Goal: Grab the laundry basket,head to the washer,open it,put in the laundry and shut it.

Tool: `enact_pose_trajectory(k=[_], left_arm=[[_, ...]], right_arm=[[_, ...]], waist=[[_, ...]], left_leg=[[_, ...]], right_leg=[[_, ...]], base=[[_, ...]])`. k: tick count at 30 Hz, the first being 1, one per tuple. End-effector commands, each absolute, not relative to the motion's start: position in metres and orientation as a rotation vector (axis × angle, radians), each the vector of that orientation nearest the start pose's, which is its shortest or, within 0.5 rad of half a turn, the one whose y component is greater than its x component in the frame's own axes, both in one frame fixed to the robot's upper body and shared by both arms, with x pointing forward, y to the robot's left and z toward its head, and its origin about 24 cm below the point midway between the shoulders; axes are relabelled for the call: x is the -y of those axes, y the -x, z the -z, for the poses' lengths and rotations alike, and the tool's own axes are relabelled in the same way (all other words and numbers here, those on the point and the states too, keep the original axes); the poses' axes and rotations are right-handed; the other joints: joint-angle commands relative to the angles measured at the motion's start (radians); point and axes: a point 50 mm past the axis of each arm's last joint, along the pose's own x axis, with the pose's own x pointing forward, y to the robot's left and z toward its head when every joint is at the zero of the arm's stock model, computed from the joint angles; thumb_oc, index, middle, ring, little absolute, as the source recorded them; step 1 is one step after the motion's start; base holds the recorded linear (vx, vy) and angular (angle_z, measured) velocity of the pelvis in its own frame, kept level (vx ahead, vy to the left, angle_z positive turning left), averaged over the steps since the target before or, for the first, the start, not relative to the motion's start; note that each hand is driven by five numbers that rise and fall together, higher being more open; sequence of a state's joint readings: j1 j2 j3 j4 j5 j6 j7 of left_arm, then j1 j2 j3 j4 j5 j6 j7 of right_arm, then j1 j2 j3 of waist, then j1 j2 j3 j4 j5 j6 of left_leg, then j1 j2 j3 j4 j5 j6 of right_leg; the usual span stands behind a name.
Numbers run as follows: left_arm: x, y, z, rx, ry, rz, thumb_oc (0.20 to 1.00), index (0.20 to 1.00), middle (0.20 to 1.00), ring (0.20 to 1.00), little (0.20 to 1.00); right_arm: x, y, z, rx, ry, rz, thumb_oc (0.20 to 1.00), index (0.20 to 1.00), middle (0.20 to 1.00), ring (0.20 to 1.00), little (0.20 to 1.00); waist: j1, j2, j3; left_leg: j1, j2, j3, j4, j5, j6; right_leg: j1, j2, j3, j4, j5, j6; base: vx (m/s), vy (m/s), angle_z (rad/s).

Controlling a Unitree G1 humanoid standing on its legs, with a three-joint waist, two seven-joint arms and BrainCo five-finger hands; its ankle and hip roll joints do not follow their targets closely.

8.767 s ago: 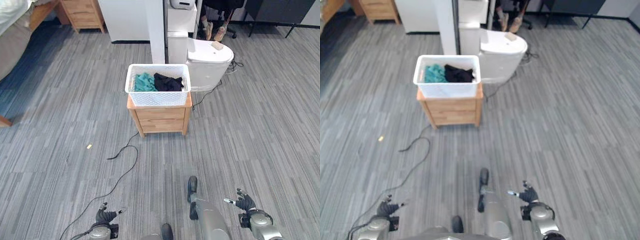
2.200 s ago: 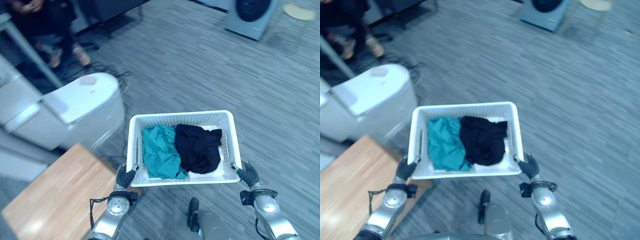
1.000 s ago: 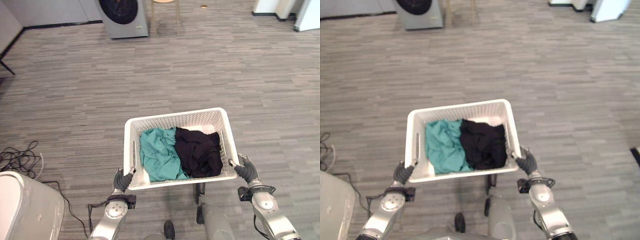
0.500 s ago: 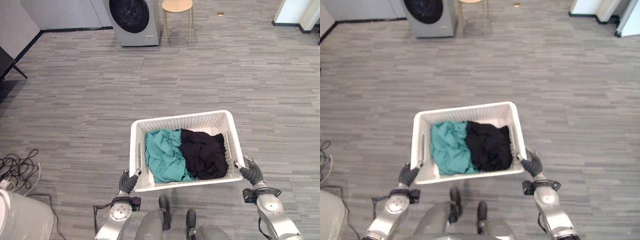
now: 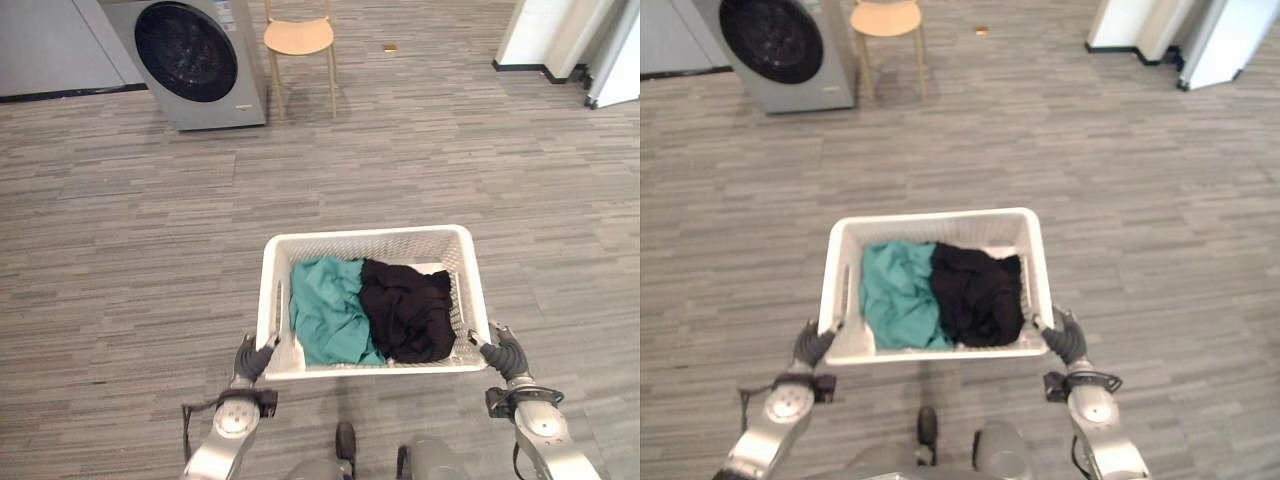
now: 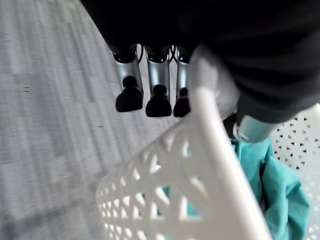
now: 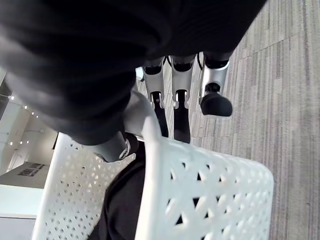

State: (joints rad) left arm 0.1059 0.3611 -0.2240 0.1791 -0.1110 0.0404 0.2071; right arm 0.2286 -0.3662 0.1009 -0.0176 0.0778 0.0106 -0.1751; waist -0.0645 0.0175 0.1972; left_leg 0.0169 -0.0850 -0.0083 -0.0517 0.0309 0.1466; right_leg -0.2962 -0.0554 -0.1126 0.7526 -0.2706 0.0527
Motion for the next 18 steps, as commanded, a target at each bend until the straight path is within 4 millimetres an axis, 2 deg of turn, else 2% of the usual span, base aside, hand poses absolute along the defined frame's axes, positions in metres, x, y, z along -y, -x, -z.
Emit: enact_pose_trajectory(k=[1,3,5,7,9,10,11,12,13,14,15,16,17,18], left_arm=[[-0.214,-0.213,-0.005,-0.173,-0.279,-0.061,0.2,0.2,0.2,0.2,0.2],[-0.214,-0.213,-0.004,-0.176,-0.267,-0.067,0.2,0.2,0.2,0.2,0.2],[-0.216,-0.212,-0.004,-0.173,-0.271,-0.077,0.2,0.2,0.2,0.2,0.2],[-0.217,-0.213,-0.004,-0.168,-0.273,-0.087,0.2,0.2,0.2,0.2,0.2],[-0.213,-0.213,-0.002,-0.171,-0.271,-0.074,0.2,0.2,0.2,0.2,0.2],[-0.212,-0.211,0.001,-0.18,-0.255,-0.075,0.2,0.2,0.2,0.2,0.2],[-0.209,-0.21,0.005,-0.192,-0.241,-0.076,0.2,0.2,0.2,0.2,0.2],[-0.209,-0.21,0.005,-0.192,-0.241,-0.076,0.2,0.2,0.2,0.2,0.2],[-0.206,-0.209,0.006,-0.195,-0.231,-0.065,0.2,0.2,0.2,0.2,0.2],[-0.202,-0.21,0.006,-0.197,-0.219,-0.046,0.2,0.2,0.2,0.2,0.2],[-0.203,-0.21,0.006,-0.198,-0.219,-0.046,0.2,0.2,0.2,0.2,0.2],[-0.203,-0.208,0.008,-0.207,-0.212,-0.049,0.2,0.2,0.2,0.2,0.2],[-0.203,-0.209,0.007,-0.208,-0.204,-0.05,0.2,0.2,0.2,0.2,0.2],[-0.202,-0.21,0.008,-0.218,-0.184,-0.05,0.2,0.2,0.2,0.2,0.2]], right_arm=[[0.211,-0.225,-0.041,0.006,0.221,0.081,0.2,0.2,0.2,0.2,0.2],[0.212,-0.226,-0.039,-0.003,0.214,0.092,0.2,0.2,0.2,0.2,0.2],[0.213,-0.226,-0.039,-0.008,0.217,0.092,0.2,0.2,0.2,0.2,0.2],[0.214,-0.225,-0.037,-0.015,0.227,0.095,0.2,0.2,0.2,0.2,0.2],[0.216,-0.222,-0.034,-0.03,0.23,0.094,0.2,0.2,0.2,0.2,0.2],[0.216,-0.219,-0.031,-0.043,0.223,0.096,0.2,0.2,0.2,0.2,0.2],[0.215,-0.218,-0.029,-0.052,0.223,0.09,0.2,0.2,0.2,0.2,0.2],[0.215,-0.218,-0.029,-0.052,0.222,0.09,0.2,0.2,0.2,0.2,0.2],[0.217,-0.217,-0.027,-0.062,0.225,0.095,0.2,0.2,0.2,0.2,0.2],[0.22,-0.218,-0.027,-0.062,0.241,0.1,0.2,0.2,0.2,0.2,0.2],[0.22,-0.218,-0.027,-0.062,0.241,0.1,0.2,0.2,0.2,0.2,0.2],[0.224,-0.22,-0.03,-0.049,0.24,0.116,0.2,0.2,0.2,0.2,0.2],[0.227,-0.22,-0.03,-0.056,0.246,0.127,0.2,0.2,0.2,0.2,0.2],[0.23,-0.22,-0.03,-0.062,0.255,0.144,0.2,0.2,0.2,0.2,0.2]], waist=[[0.0,-0.036,-0.026],[-0.013,-0.054,-0.023],[-0.024,-0.052,-0.01],[-0.032,-0.052,-0.008],[-0.046,-0.046,-0.015],[-0.056,-0.054,-0.028],[-0.058,-0.039,-0.043],[-0.06,-0.042,-0.044],[-0.067,-0.031,-0.048],[-0.069,-0.031,-0.049],[-0.07,-0.031,-0.05],[-0.055,-0.044,-0.041],[-0.043,-0.05,-0.038],[-0.012,-0.061,-0.024]], left_leg=[[0.001,0.061,0.151,0.088,-0.114,-0.114],[0.061,0.043,0.136,0.075,-0.143,-0.122],[0.111,0.05,0.121,0.065,-0.171,-0.137],[0.151,0.048,0.108,0.059,-0.196,-0.146],[0.199,0.05,0.081,0.066,-0.227,-0.149],[0.218,0.04,0.071,0.073,-0.232,-0.155],[0.235,0.057,0.056,0.11,-0.222,-0.173],[0.232,0.054,0.054,0.11,-0.218,-0.172],[0.222,0.07,0.046,0.162,-0.193,-0.191],[0.136,0.097,0.05,0.404,-0.065,-0.232],[0.134,0.096,0.049,0.404,-0.065,-0.232],[0.034,0.126,0.08,0.604,0.018,-0.233],[-0.009,0.136,0.103,0.641,0.004,-0.219],[-0.117,0.135,0.152,0.626,-0.064,-0.188]], right_leg=[[0.108,-0.017,-0.057,-0.442,0.23,0.079],[0.052,-0.016,-0.087,-0.606,0.265,0.09],[0.035,-0.014,-0.128,-0.726,0.301,0.11],[-0.007,-0.022,-0.141,-0.767,0.323,0.123],[0.003,-0.01,-0.106,-0.762,0.327,0.118],[0.01,-0.017,-0.083,-0.745,0.356,0.108],[0.024,-0.011,-0.077,-0.716,0.36,0.095],[0.022,-0.016,-0.077,-0.717,0.362,0.095],[0.032,-0.006,-0.062,-0.697,0.36,0.084],[0.076,-0.003,-0.038,-0.691,0.356,0.052],[0.074,-0.004,-0.038,-0.691,0.356,0.052],[0.14,0.01,-0.022,-0.704,0.319,0.009],[0.175,0.013,-0.013,-0.712,0.3,-0.001],[0.236,0.002,-0.009,-0.718,0.259,-0.005]], base=[[0.48,-0.033,0.32],[0.48,-0.076,0.12],[0.46,-0.09,0.51],[0.45,-0.098,0.63],[0.48,-0.104,0.7],[0.59,-0.171,0.41],[0.41,-0.133,0.26],[0.39,-0.145,0.35],[0.4,-0.218,0.66],[0.4,-0.217,0.66],[0.49,-0.336,0.44],[0.37,-0.244,0.11],[0.64,-0.321,-0.15],[0.4,-0.144,-0.28]])
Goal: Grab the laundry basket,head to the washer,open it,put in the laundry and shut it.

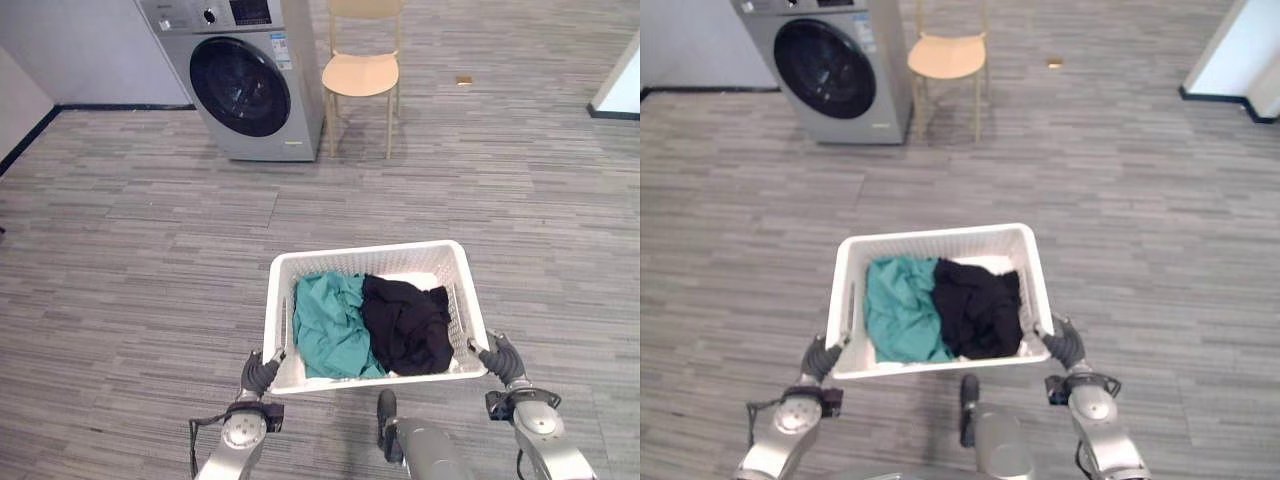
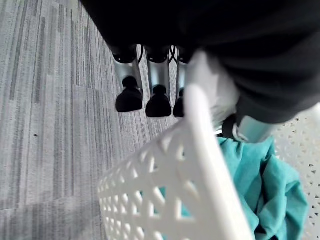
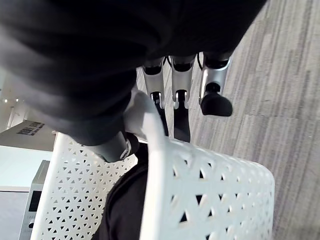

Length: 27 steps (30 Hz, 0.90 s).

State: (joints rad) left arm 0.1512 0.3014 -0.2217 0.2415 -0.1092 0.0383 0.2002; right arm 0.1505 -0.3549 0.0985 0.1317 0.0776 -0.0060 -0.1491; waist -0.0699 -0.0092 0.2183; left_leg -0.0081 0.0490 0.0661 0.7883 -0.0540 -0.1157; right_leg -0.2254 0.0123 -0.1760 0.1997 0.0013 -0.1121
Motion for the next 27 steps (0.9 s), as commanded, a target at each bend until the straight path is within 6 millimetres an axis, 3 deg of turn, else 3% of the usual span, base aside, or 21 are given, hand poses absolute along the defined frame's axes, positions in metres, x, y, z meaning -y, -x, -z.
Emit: enact_pose_trajectory(k=[1,4,5,6,7,8,10,14,16,17,18,19,20,22,24,25,27], left_arm=[[-0.202,-0.21,0.008,-0.217,-0.185,-0.05,0.2,0.2,0.2,0.2,0.2],[-0.201,-0.208,0.009,-0.222,-0.198,-0.045,0.2,0.2,0.2,0.2,0.2],[-0.202,-0.208,0.009,-0.223,-0.2,-0.047,0.2,0.2,0.2,0.2,0.2],[-0.202,-0.208,0.009,-0.223,-0.201,-0.047,0.2,0.2,0.2,0.2,0.2],[-0.203,-0.207,0.008,-0.223,-0.194,-0.059,0.2,0.2,0.2,0.2,0.2],[-0.203,-0.207,0.008,-0.221,-0.195,-0.06,0.2,0.2,0.2,0.2,0.2],[-0.203,-0.205,0.008,-0.222,-0.195,-0.058,0.2,0.2,0.2,0.2,0.2],[-0.206,-0.203,0.009,-0.232,-0.215,-0.06,0.2,0.2,0.2,0.2,0.2],[-0.207,-0.203,0.01,-0.237,-0.224,-0.059,0.2,0.2,0.2,0.2,0.2],[-0.209,-0.206,0.008,-0.231,-0.247,-0.056,0.2,0.2,0.2,0.2,0.2],[-0.209,-0.206,0.008,-0.231,-0.247,-0.056,0.2,0.2,0.2,0.2,0.2],[-0.211,-0.208,0.006,-0.224,-0.266,-0.052,0.2,0.2,0.2,0.2,0.2],[-0.212,-0.211,0.002,-0.205,-0.285,-0.058,0.2,0.2,0.2,0.2,0.2],[-0.212,-0.213,0.0,-0.196,-0.292,-0.055,0.2,0.2,0.2,0.2,0.2],[-0.212,-0.214,-0.002,-0.186,-0.294,-0.054,0.2,0.2,0.2,0.2,0.2],[-0.213,-0.213,-0.002,-0.185,-0.293,-0.053,0.2,0.2,0.2,0.2,0.2],[-0.213,-0.212,-0.003,-0.184,-0.279,-0.052,0.2,0.2,0.2,0.2,0.2]], right_arm=[[0.23,-0.221,-0.03,-0.062,0.255,0.144,0.2,0.2,0.2,0.2,0.2],[0.234,-0.217,-0.028,-0.073,0.26,0.158,0.2,0.2,0.2,0.2,0.2],[0.233,-0.217,-0.027,-0.079,0.261,0.158,0.2,0.2,0.2,0.2,0.2],[0.233,-0.216,-0.027,-0.079,0.261,0.158,0.2,0.2,0.2,0.2,0.2],[0.233,-0.217,-0.025,-0.088,0.268,0.158,0.2,0.2,0.2,0.2,0.2],[0.234,-0.217,-0.025,-0.091,0.274,0.162,0.2,0.2,0.2,0.2,0.2],[0.235,-0.216,-0.024,-0.097,0.28,0.169,0.2,0.2,0.2,0.2,0.2],[0.23,-0.215,-0.022,-0.1,0.269,0.143,0.2,0.2,0.2,0.2,0.2],[0.228,-0.214,-0.021,-0.1,0.258,0.142,0.2,0.2,0.2,0.2,0.2],[0.224,-0.214,-0.02,-0.098,0.247,0.138,0.2,0.2,0.2,0.2,0.2],[0.224,-0.214,-0.02,-0.098,0.247,0.138,0.2,0.2,0.2,0.2,0.2],[0.223,-0.215,-0.021,-0.095,0.25,0.133,0.2,0.2,0.2,0.2,0.2],[0.219,-0.216,-0.022,-0.078,0.257,0.125,0.2,0.2,0.2,0.2,0.2],[0.216,-0.217,-0.022,-0.077,0.262,0.111,0.2,0.2,0.2,0.2,0.2],[0.215,-0.218,-0.022,-0.081,0.258,0.104,0.2,0.2,0.2,0.2,0.2],[0.216,-0.219,-0.022,-0.08,0.256,0.104,0.2,0.2,0.2,0.2,0.2],[0.217,-0.22,-0.023,-0.084,0.243,0.107,0.2,0.2,0.2,0.2,0.2]], waist=[[-0.007,-0.037,-0.047],[0.015,-0.031,-0.043],[0.023,-0.024,-0.044],[0.023,-0.024,-0.044],[0.046,-0.007,-0.04],[0.055,-0.004,-0.041],[0.066,-0.003,-0.048],[0.089,-0.002,-0.086],[0.089,-0.011,-0.093],[0.087,-0.038,-0.099],[0.089,-0.038,-0.101],[0.082,-0.036,-0.095],[0.069,-0.03,-0.085],[0.058,-0.021,-0.074],[0.031,-0.008,-0.056],[0.022,-0.008,-0.049],[-0.006,-0.016,-0.036]], left_leg=[[-0.094,-0.002,0.079,-0.217,0.025,0.075],[-0.174,-0.003,0.121,-0.431,-0.014,0.101],[-0.181,-0.008,0.118,-0.534,0.019,0.098],[-0.18,-0.009,0.118,-0.536,0.02,0.098],[-0.231,-0.006,0.122,-0.704,0.117,0.074],[-0.245,-0.003,0.125,-0.765,0.134,0.068],[-0.272,0.012,0.157,-0.821,0.161,0.062],[-0.269,0.018,0.149,-0.773,0.205,0.079],[-0.269,0.008,0.15,-0.746,0.195,0.088],[-0.249,-0.021,0.16,-0.709,0.15,0.119],[-0.25,-0.02,0.161,-0.708,0.15,0.119],[-0.223,-0.023,0.162,-0.709,0.127,0.133],[-0.159,-0.035,0.171,-0.713,0.081,0.159],[-0.111,-0.037,0.166,-0.724,0.059,0.167],[-0.039,-0.044,0.144,-0.736,0.022,0.17],[-0.007,-0.051,0.135,-0.739,0.0,0.17],[0.066,-0.066,0.101,-0.744,-0.047,0.155]], right_leg=[[0.162,-0.068,0.055,-0.166,-0.011,0.161],[0.23,-0.067,0.057,-0.163,-0.07,0.177],[0.245,-0.061,0.061,-0.163,-0.083,0.181],[0.244,-0.062,0.061,-0.163,-0.083,0.181],[0.302,-0.034,0.075,-0.162,-0.125,0.183],[0.326,-0.03,0.082,-0.165,-0.137,0.184],[0.373,-0.026,0.093,-0.164,-0.166,0.19],[0.434,-0.041,0.14,-0.119,-0.206,0.205],[0.435,-0.061,0.143,-0.091,-0.191,0.218],[0.388,-0.113,0.165,0.081,-0.045,0.267],[0.386,-0.112,0.166,0.081,-0.045,0.267],[0.337,-0.129,0.168,0.183,0.001,0.28],[0.256,-0.145,0.162,0.314,0.098,0.288],[0.191,-0.136,0.149,0.35,0.086,0.272],[0.108,-0.121,0.106,0.314,0.024,0.254],[0.078,-0.12,0.082,0.267,-0.004,0.248],[0.019,-0.094,0.042,0.048,-0.016,0.249]], base=[[0.41,-0.079,-0.29],[0.41,0.013,-0.21],[0.26,0.045,0.07],[0.49,0.061,-0.22],[0.51,0.059,-0.38],[0.72,0.096,-0.55],[0.54,0.104,-0.56],[0.53,0.151,-0.42],[0.43,0.169,-0.11],[0.33,0.153,-0.01],[0.41,0.209,0.01],[0.33,0.192,0.1],[0.48,0.256,0.14],[0.34,0.151,0.07],[0.36,0.077,0.28],[0.61,0.021,0.29],[0.58,-0.054,0.04]])
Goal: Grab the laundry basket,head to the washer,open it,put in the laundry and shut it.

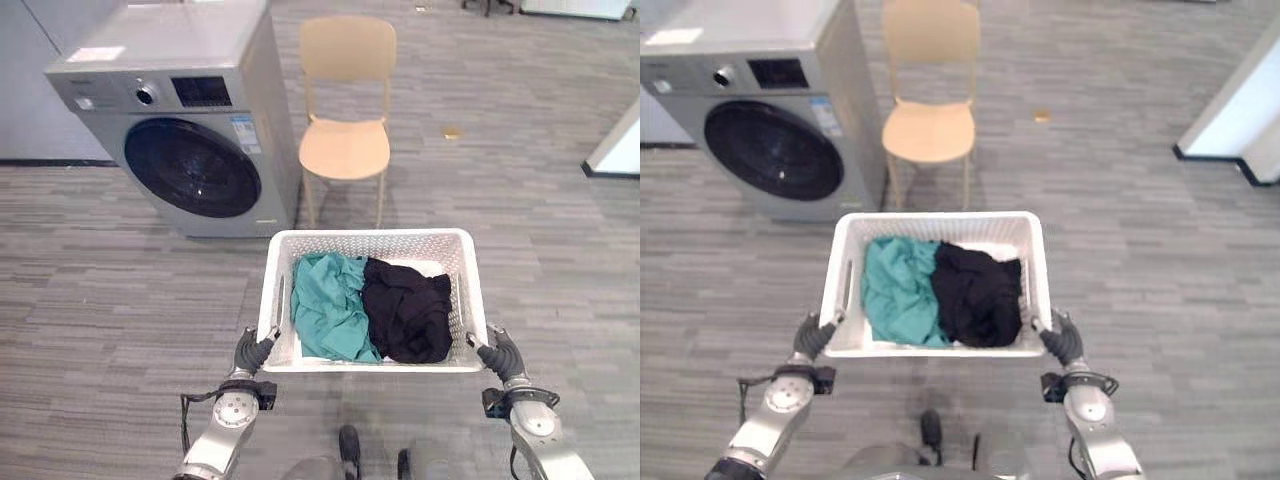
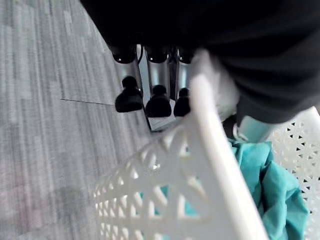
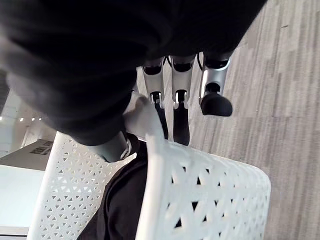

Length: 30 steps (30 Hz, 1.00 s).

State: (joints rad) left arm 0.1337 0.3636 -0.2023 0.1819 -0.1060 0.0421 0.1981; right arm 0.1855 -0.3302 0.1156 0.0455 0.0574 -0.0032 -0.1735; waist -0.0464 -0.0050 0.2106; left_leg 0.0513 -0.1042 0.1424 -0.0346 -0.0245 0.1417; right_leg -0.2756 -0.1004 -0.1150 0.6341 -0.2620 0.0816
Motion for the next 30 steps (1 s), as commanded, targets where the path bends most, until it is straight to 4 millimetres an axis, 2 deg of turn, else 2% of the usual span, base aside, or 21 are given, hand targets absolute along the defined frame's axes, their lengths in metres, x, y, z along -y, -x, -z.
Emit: enact_pose_trajectory(k=[1,4,5,6,7,9,10,12,13,14,15,16,21,22,23,24,25,27,28,29,30], left_arm=[[-0.213,-0.213,-0.002,-0.186,-0.276,-0.057,0.2,0.2,0.2,0.2,0.2],[-0.213,-0.213,-0.002,-0.179,-0.281,-0.061,0.2,0.2,0.2,0.2,0.2],[-0.214,-0.213,-0.002,-0.177,-0.279,-0.063,0.2,0.2,0.2,0.2,0.2],[-0.212,-0.212,-0.001,-0.18,-0.278,-0.054,0.2,0.2,0.2,0.2,0.2],[-0.212,-0.212,0.0,-0.181,-0.278,-0.054,0.2,0.2,0.2,0.2,0.2],[-0.208,-0.209,0.005,-0.2,-0.265,-0.046,0.2,0.2,0.2,0.2,0.2],[-0.205,-0.21,0.007,-0.205,-0.256,-0.04,0.2,0.2,0.2,0.2,0.2],[-0.202,-0.209,0.009,-0.214,-0.233,-0.03,0.2,0.2,0.2,0.2,0.2],[-0.201,-0.208,0.011,-0.222,-0.222,-0.031,0.2,0.2,0.2,0.2,0.2],[-0.201,-0.207,0.011,-0.221,-0.221,-0.031,0.2,0.2,0.2,0.2,0.2],[-0.2,-0.207,0.011,-0.225,-0.208,-0.029,0.2,0.2,0.2,0.2,0.2],[-0.199,-0.207,0.012,-0.233,-0.196,-0.031,0.2,0.2,0.2,0.2,0.2],[-0.198,-0.207,0.013,-0.241,-0.202,-0.024,0.2,0.2,0.2,0.2,0.2],[-0.198,-0.205,0.015,-0.249,-0.209,-0.021,0.2,0.2,0.2,0.2,0.2],[-0.198,-0.205,0.015,-0.249,-0.209,-0.021,0.2,0.2,0.2,0.2,0.2],[-0.199,-0.204,0.015,-0.253,-0.207,-0.029,0.2,0.2,0.2,0.2,0.2],[-0.199,-0.204,0.015,-0.254,-0.208,-0.029,0.2,0.2,0.2,0.2,0.2],[-0.199,-0.205,0.014,-0.251,-0.201,-0.039,0.2,0.2,0.2,0.2,0.2],[-0.199,-0.205,0.014,-0.251,-0.201,-0.039,0.2,0.2,0.2,0.2,0.2],[-0.199,-0.206,0.011,-0.234,-0.209,-0.038,0.2,0.2,0.2,0.2,0.2],[-0.199,-0.206,0.011,-0.235,-0.209,-0.038,0.2,0.2,0.2,0.2,0.2]], right_arm=[[0.218,-0.221,-0.022,-0.085,0.244,0.113,0.2,0.2,0.2,0.2,0.2],[0.22,-0.22,-0.023,-0.086,0.256,0.109,0.2,0.2,0.2,0.2,0.2],[0.22,-0.219,-0.022,-0.089,0.26,0.105,0.2,0.2,0.2,0.2,0.2],[0.221,-0.216,-0.02,-0.1,0.271,0.101,0.2,0.2,0.2,0.2,0.2],[0.222,-0.216,-0.02,-0.1,0.271,0.101,0.2,0.2,0.2,0.2,0.2],[0.221,-0.213,-0.017,-0.111,0.264,0.097,0.2,0.2,0.2,0.2,0.2],[0.221,-0.214,-0.018,-0.106,0.262,0.095,0.2,0.2,0.2,0.2,0.2],[0.224,-0.215,-0.02,-0.101,0.273,0.097,0.2,0.2,0.2,0.2,0.2],[0.225,-0.217,-0.021,-0.093,0.27,0.1,0.2,0.2,0.2,0.2,0.2],[0.227,-0.216,-0.022,-0.094,0.27,0.103,0.2,0.2,0.2,0.2,0.2],[0.228,-0.216,-0.021,-0.1,0.27,0.104,0.2,0.2,0.2,0.2,0.2],[0.231,-0.216,-0.021,-0.107,0.275,0.119,0.2,0.2,0.2,0.2,0.2],[0.235,-0.215,-0.021,-0.112,0.283,0.132,0.2,0.2,0.2,0.2,0.2],[0.236,-0.213,-0.02,-0.12,0.287,0.134,0.2,0.2,0.2,0.2,0.2],[0.236,-0.213,-0.02,-0.12,0.287,0.134,0.2,0.2,0.2,0.2,0.2],[0.236,-0.212,-0.018,-0.13,0.288,0.145,0.2,0.2,0.2,0.2,0.2],[0.236,-0.212,-0.018,-0.13,0.288,0.145,0.2,0.2,0.2,0.2,0.2],[0.235,-0.213,-0.017,-0.13,0.293,0.15,0.2,0.2,0.2,0.2,0.2],[0.235,-0.213,-0.017,-0.13,0.292,0.15,0.2,0.2,0.2,0.2,0.2],[0.234,-0.213,-0.017,-0.136,0.303,0.137,0.2,0.2,0.2,0.2,0.2],[0.234,-0.213,-0.016,-0.136,0.303,0.137,0.2,0.2,0.2,0.2,0.2]], waist=[[-0.035,-0.029,-0.025],[-0.049,-0.03,-0.02],[-0.051,-0.031,-0.02],[-0.059,-0.035,-0.031],[-0.06,-0.034,-0.029],[-0.063,-0.033,-0.051],[-0.065,-0.029,-0.058],[-0.065,-0.025,-0.057],[-0.06,-0.013,-0.054],[-0.056,-0.018,-0.055],[-0.05,-0.022,-0.055],[-0.03,-0.028,-0.048],[-0.011,-0.035,-0.042],[-0.001,-0.02,-0.041],[-0.001,-0.021,-0.04],[0.017,-0.005,-0.036],[0.016,-0.008,-0.034],[0.043,-0.001,-0.031],[0.043,-0.003,-0.029],[0.05,0.008,-0.045],[0.052,0.007,-0.045]], left_leg=[[0.025,0.076,0.012,0.078,-0.088,-0.107],[0.079,0.077,-0.021,0.072,-0.125,-0.125],[0.091,0.076,-0.025,0.074,-0.133,-0.128],[0.122,0.071,-0.047,0.084,-0.17,-0.131],[0.124,0.072,-0.048,0.086,-0.172,-0.132],[0.149,0.086,-0.054,0.122,-0.195,-0.154],[0.145,0.104,-0.055,0.171,-0.169,-0.177],[0.093,0.142,-0.042,0.342,-0.112,-0.197],[0.064,0.17,-0.035,0.423,-0.069,-0.208],[0.035,0.175,-0.026,0.464,-0.027,-0.205],[0.005,0.178,-0.01,0.486,-0.021,-0.199],[-0.065,0.178,0.026,0.47,-0.063,-0.178],[-0.136,0.151,0.032,0.335,-0.078,-0.165],[-0.177,0.15,0.027,0.205,0.0,-0.177],[-0.175,0.149,0.027,0.202,0.001,-0.177],[-0.232,0.159,0.019,0.112,0.075,-0.191],[-0.223,0.155,0.02,0.101,0.081,-0.192],[-0.281,0.151,-0.032,0.002,0.123,-0.204],[-0.276,0.149,-0.031,-0.003,0.125,-0.204],[-0.287,0.161,-0.028,-0.008,0.148,-0.205],[-0.283,0.161,-0.025,-0.012,0.15,-0.205]], right_leg=[[0.053,0.027,-0.017,-0.457,0.257,0.061],[0.023,0.03,-0.046,-0.586,0.305,0.083],[0.012,0.026,-0.059,-0.591,0.312,0.084],[0.019,0.02,-0.04,-0.588,0.318,0.081],[0.023,0.021,-0.042,-0.589,0.317,0.081],[0.044,0.015,-0.03,-0.563,0.33,0.061],[0.055,0.018,-0.028,-0.547,0.331,0.05],[0.092,0.015,-0.039,-0.545,0.313,0.025],[0.127,0.037,-0.043,-0.554,0.293,0.005],[0.149,0.038,-0.04,-0.565,0.282,-0.005],[0.169,0.036,-0.041,-0.573,0.271,-0.012],[0.217,0.035,-0.039,-0.59,0.245,-0.014],[0.263,0.027,-0.03,-0.6,0.218,-0.004],[0.298,0.046,-0.023,-0.608,0.192,-0.005],[0.299,0.045,-0.023,-0.608,0.192,-0.005],[0.341,0.067,-0.011,-0.609,0.159,-0.01],[0.344,0.064,-0.011,-0.608,0.156,-0.01],[0.398,0.081,0.031,-0.595,0.111,-0.015],[0.399,0.079,0.031,-0.592,0.107,-0.015],[0.436,0.081,0.065,-0.57,0.071,-0.01],[0.436,0.08,0.068,-0.569,0.07,-0.01]], base=[[0.41,-0.093,0.04],[0.41,-0.109,0.67],[0.52,-0.198,0.36],[0.38,-0.153,0.32],[0.41,-0.187,0.42],[0.38,-0.197,0.62],[0.4,-0.229,0.62],[0.3,-0.196,0.36],[0.26,-0.177,0.15],[0.25,-0.157,0.18],[0.33,-0.133,-0.07],[0.26,-0.088,-0.13],[0.23,0.004,-0.21],[0.2,0.028,-0.19],[0.43,0.065,-0.18],[0.23,0.034,-0.1],[0.48,0.09,-0.12],[0.38,0.088,-0.13],[0.52,0.198,-0.34],[0.39,0.164,-0.42],[0.51,0.23,-0.33]])
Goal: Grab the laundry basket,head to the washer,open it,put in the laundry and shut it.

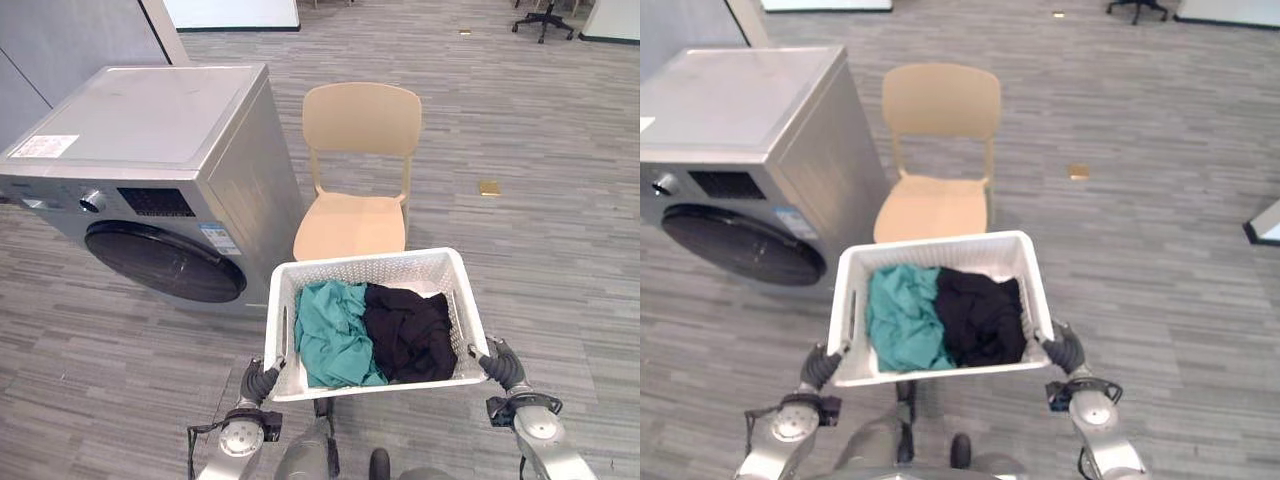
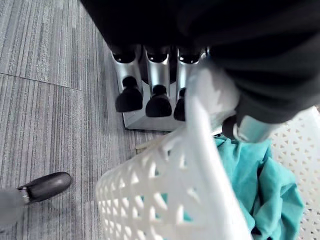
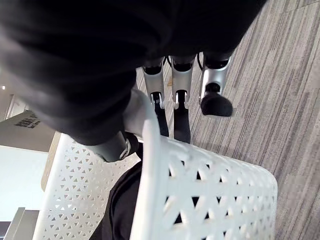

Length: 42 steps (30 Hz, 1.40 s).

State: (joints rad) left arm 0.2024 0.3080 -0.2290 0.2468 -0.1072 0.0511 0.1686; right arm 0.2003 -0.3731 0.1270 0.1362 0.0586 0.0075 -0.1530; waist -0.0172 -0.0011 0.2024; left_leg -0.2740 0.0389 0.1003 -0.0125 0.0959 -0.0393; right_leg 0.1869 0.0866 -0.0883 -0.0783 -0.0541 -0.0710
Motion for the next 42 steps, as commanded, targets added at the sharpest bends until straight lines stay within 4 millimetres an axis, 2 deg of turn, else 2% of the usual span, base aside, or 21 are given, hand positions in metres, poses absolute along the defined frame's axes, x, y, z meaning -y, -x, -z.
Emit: enact_pose_trajectory(k=[1,3,4,5,6,7,10,11,12,13,14,16,21,31,36,38,39,42], left_arm=[[-0.199,-0.206,0.011,-0.236,-0.213,-0.032,0.2,0.2,0.2,0.2,0.2],[-0.199,-0.209,0.011,-0.234,-0.224,-0.029,0.2,0.2,0.2,0.2,0.2],[-0.201,-0.211,0.009,-0.23,-0.238,-0.025,0.2,0.2,0.2,0.2,0.2],[-0.201,-0.211,0.009,-0.23,-0.238,-0.025,0.2,0.2,0.2,0.2,0.2],[-0.205,-0.212,0.007,-0.222,-0.249,-0.037,0.2,0.2,0.2,0.2,0.2],[-0.205,-0.212,0.007,-0.222,-0.249,-0.037,0.2,0.2,0.2,0.2,0.2],[-0.212,-0.213,0.004,-0.216,-0.264,-0.059,0.2,0.2,0.2,0.2,0.2],[-0.212,-0.214,0.004,-0.214,-0.267,-0.062,0.2,0.2,0.2,0.2,0.2],[-0.213,-0.214,0.004,-0.215,-0.273,-0.059,0.2,0.2,0.2,0.2,0.2],[-0.213,-0.214,0.004,-0.215,-0.273,-0.059,0.2,0.2,0.2,0.2,0.2],[-0.215,-0.213,0.003,-0.214,-0.278,-0.066,0.2,0.2,0.2,0.2,0.2],[-0.214,-0.213,0.006,-0.223,-0.279,-0.063,0.2,0.2,0.2,0.2,0.2],[-0.211,-0.212,0.012,-0.241,-0.279,-0.061,0.2,0.2,0.2,0.2,0.2],[-0.2,-0.208,0.035,-0.347,-0.272,-0.029,0.2,0.2,0.2,0.2,0.2],[-0.178,-0.227,0.048,-0.391,-0.271,-0.001,0.2,0.2,0.2,0.2,0.2],[-0.172,-0.236,0.047,-0.38,-0.29,0.003,0.2,0.2,0.2,0.2,0.2],[-0.165,-0.247,0.042,-0.349,-0.306,-0.001,0.2,0.2,0.2,0.2,0.2],[-0.162,-0.253,0.039,-0.337,-0.308,-0.004,0.2,0.2,0.2,0.2,0.2]], right_arm=[[0.233,-0.212,-0.016,-0.135,0.302,0.131,0.2,0.2,0.2,0.2,0.2],[0.229,-0.213,-0.016,-0.132,0.292,0.121,0.2,0.2,0.2,0.2,0.2],[0.224,-0.215,-0.015,-0.131,0.281,0.104,0.2,0.2,0.2,0.2,0.2],[0.224,-0.214,-0.015,-0.131,0.28,0.104,0.2,0.2,0.2,0.2,0.2],[0.219,-0.217,-0.016,-0.122,0.283,0.086,0.2,0.2,0.2,0.2,0.2],[0.219,-0.217,-0.016,-0.122,0.283,0.086,0.2,0.2,0.2,0.2,0.2],[0.211,-0.221,-0.016,-0.112,0.28,0.061,0.2,0.2,0.2,0.2,0.2],[0.21,-0.222,-0.016,-0.111,0.28,0.053,0.2,0.2,0.2,0.2,0.2],[0.21,-0.222,-0.016,-0.115,0.286,0.053,0.2,0.2,0.2,0.2,0.2],[0.21,-0.222,-0.016,-0.115,0.286,0.053,0.2,0.2,0.2,0.2,0.2],[0.211,-0.223,-0.016,-0.114,0.29,0.054,0.2,0.2,0.2,0.2,0.2],[0.212,-0.222,-0.013,-0.132,0.289,0.059,0.2,0.2,0.2,0.2,0.2],[0.213,-0.22,-0.009,-0.147,0.302,0.063,0.2,0.2,0.2,0.2,0.2],[0.206,-0.221,0.01,-0.237,0.32,0.019,0.2,0.2,0.2,0.2,0.2],[0.191,-0.236,0.02,-0.265,0.36,-0.016,0.2,0.2,0.2,0.2,0.2],[0.189,-0.243,0.021,-0.266,0.396,-0.017,0.2,0.2,0.2,0.2,0.2],[0.185,-0.251,0.021,-0.265,0.415,-0.017,0.2,0.2,0.2,0.2,0.2],[0.183,-0.256,0.02,-0.26,0.424,-0.018,0.2,0.2,0.2,0.2,0.2]], waist=[[0.022,0.01,-0.046],[0.022,0.001,-0.066],[0.024,-0.011,-0.079],[0.026,-0.012,-0.08],[0.025,-0.022,-0.085],[0.027,-0.022,-0.086],[0.028,-0.025,-0.079],[0.022,-0.02,-0.072],[0.014,-0.016,-0.064],[0.014,-0.016,-0.064],[0.007,-0.009,-0.051],[-0.012,-0.011,-0.03],[-0.018,-0.015,-0.039],[-0.007,-0.012,-0.073],[-0.01,-0.01,-0.058],[-0.012,-0.007,-0.048],[-0.015,-0.004,-0.029],[-0.017,-0.002,-0.022]], left_leg=[[0.051,0.024,0.015,-0.018,0.052,-0.019],[0.055,0.012,0.015,0.015,0.041,-0.007],[0.064,-0.002,0.023,0.046,0.011,0.01],[0.063,-0.003,0.026,0.048,0.009,0.01],[0.085,-0.016,0.033,0.064,-0.025,0.031],[0.083,-0.015,0.035,0.065,-0.026,0.032],[0.133,-0.024,0.056,0.068,-0.075,0.06],[0.154,-0.021,0.058,0.062,-0.084,0.066],[0.18,-0.023,0.054,0.05,-0.092,0.068],[0.18,-0.023,0.054,0.05,-0.092,0.068],[0.204,-0.023,0.056,0.038,-0.099,0.069],[0.244,-0.031,0.039,0.023,-0.114,0.061],[0.274,-0.035,0.034,0.013,-0.125,0.054],[0.32,-0.027,0.016,-0.057,-0.1,0.028],[0.281,-0.025,0.002,-0.074,-0.073,0.018],[0.253,-0.025,-0.005,-0.075,-0.065,0.015],[0.217,-0.025,-0.013,-0.075,-0.055,0.013],[0.194,-0.024,-0.017,-0.075,-0.05,0.012]], right_leg=[[-0.016,-0.11,0.045,0.153,-0.147,0.146],[-0.007,-0.138,0.054,0.177,-0.149,0.156],[-0.017,-0.168,0.066,0.234,-0.135,0.174],[-0.02,-0.169,0.068,0.238,-0.137,0.175],[-0.055,-0.193,0.081,0.327,-0.088,0.194],[-0.059,-0.193,0.083,0.33,-0.089,0.194],[-0.152,-0.211,0.083,0.453,-0.003,0.222],[-0.193,-0.204,0.073,0.466,0.008,0.218],[-0.238,-0.185,0.069,0.464,-0.008,0.207],[-0.238,-0.185,0.069,0.464,-0.008,0.207],[-0.291,-0.172,0.037,0.413,-0.022,0.2],[-0.303,-0.171,-0.007,0.302,-0.032,0.191],[-0.261,-0.163,0.01,0.255,-0.027,0.191],[-0.153,-0.143,-0.031,0.111,-0.023,0.168],[-0.17,-0.137,-0.054,0.076,-0.012,0.168],[-0.192,-0.135,-0.057,0.072,-0.007,0.166],[-0.231,-0.133,-0.054,0.074,0.0,0.162],[-0.259,-0.131,-0.053,0.08,0.002,0.16]], base=[[0.25,0.129,-0.22],[0.42,0.228,-0.35],[0.34,0.2,-0.45],[0.41,0.261,-0.48],[0.19,0.129,-0.26],[0.27,0.18,-0.2],[0.15,0.095,-0.17],[0.14,0.066,-0.31],[0.12,0.046,-0.34],[0.18,0.024,-0.24],[0.16,-0.008,0.05],[0.2,-0.061,0.11],[0.11,-0.072,0.19],[0.09,-0.078,0.08],[-0.06,-0.029,0.12],[-0.15,-0.012,0.2],[-0.15,-0.009,0.11],[-0.15,0.004,0.11]])
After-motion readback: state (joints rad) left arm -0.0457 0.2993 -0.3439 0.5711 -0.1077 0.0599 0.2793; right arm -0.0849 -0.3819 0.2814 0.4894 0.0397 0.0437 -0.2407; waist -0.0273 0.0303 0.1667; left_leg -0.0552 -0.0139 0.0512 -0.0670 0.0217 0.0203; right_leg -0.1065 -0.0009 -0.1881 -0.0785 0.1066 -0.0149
